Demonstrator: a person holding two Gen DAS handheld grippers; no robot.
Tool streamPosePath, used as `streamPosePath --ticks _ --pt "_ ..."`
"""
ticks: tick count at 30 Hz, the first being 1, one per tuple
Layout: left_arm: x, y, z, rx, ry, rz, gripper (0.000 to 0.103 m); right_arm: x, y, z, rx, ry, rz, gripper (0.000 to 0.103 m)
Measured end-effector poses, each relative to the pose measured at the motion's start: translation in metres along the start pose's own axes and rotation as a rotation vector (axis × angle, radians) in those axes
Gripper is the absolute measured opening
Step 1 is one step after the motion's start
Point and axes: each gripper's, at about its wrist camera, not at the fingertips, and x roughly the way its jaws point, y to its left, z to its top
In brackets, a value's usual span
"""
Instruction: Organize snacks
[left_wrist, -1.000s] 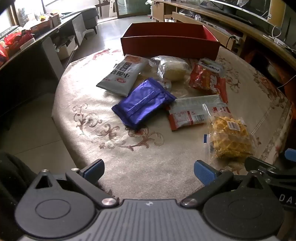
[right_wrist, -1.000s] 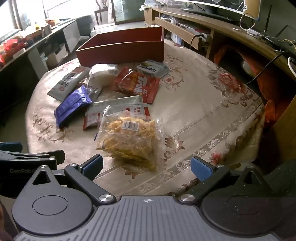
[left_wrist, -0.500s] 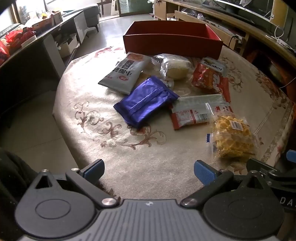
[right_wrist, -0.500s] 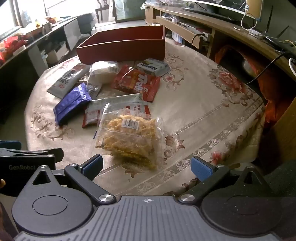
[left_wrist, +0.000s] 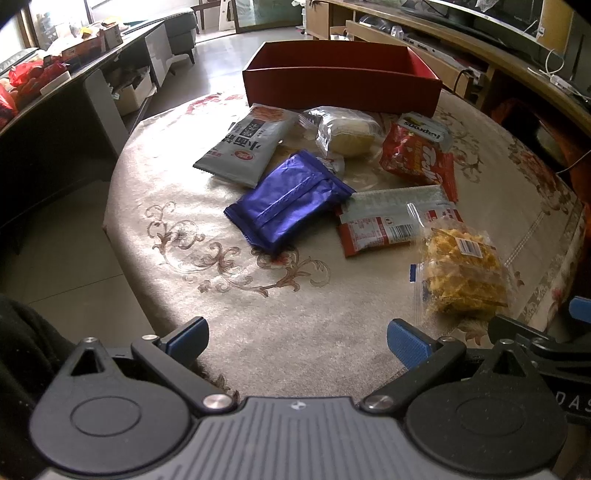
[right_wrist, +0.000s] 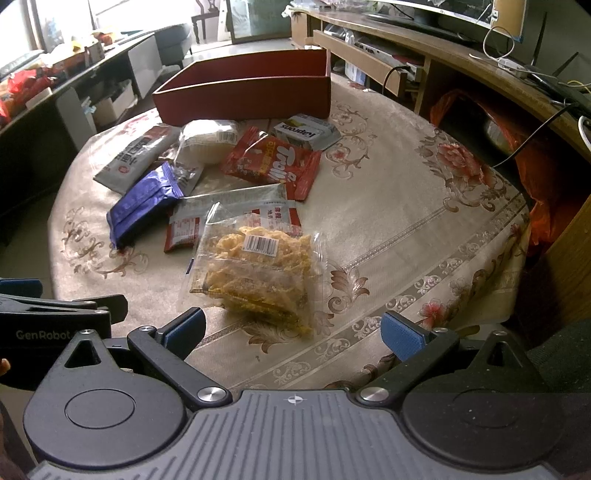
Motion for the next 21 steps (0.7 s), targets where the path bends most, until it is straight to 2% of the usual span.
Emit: streamPosePath --ticks 21 --pt "0.0003 0.0022 -0.0029 0.000 0.002 0.001 0.103 0.0014 0.0005 -0.0008 -0.002 0.004 0.001 0.102"
